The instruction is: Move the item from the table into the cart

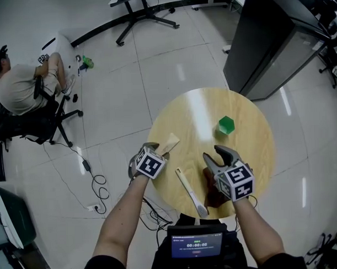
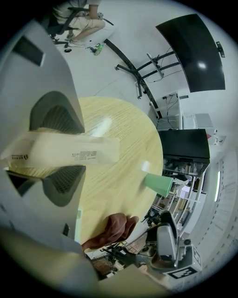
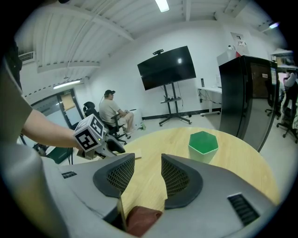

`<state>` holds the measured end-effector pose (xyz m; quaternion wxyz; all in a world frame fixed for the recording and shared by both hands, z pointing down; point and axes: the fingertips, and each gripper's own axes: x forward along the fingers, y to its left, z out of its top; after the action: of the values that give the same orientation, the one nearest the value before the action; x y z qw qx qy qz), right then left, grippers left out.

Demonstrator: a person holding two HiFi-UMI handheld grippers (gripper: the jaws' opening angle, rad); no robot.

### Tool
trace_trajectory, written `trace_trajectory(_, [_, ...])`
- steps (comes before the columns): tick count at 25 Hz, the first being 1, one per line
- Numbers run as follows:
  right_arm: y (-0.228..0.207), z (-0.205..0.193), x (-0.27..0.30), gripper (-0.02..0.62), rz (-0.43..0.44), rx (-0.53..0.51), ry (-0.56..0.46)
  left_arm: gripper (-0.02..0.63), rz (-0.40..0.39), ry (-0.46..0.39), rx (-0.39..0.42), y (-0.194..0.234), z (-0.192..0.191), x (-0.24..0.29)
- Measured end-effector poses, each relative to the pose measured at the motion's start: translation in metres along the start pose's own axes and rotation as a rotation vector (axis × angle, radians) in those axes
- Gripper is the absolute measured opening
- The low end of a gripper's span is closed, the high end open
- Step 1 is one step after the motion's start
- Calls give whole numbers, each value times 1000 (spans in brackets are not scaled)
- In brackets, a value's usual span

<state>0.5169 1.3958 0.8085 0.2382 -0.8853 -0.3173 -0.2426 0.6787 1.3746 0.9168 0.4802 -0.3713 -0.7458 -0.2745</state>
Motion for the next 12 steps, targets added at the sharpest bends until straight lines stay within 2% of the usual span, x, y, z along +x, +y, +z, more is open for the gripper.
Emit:
trace_trajectory(5, [-8, -1, -3, 170, 13, 8, -11, 218, -4, 9, 0, -2, 4, 9])
trace_trajectory(8, [-14, 1, -6, 170, 22, 13, -14, 191, -3, -1, -48, 1, 11, 8])
trace_trajectory(10, [-17, 6, -14, 170, 14, 18, -26, 131, -32, 10, -84, -5, 11, 5])
trace_trajectory(12, [-21, 10, -23, 170, 6, 19, -40, 124, -71, 19, -112, -15, 10, 4])
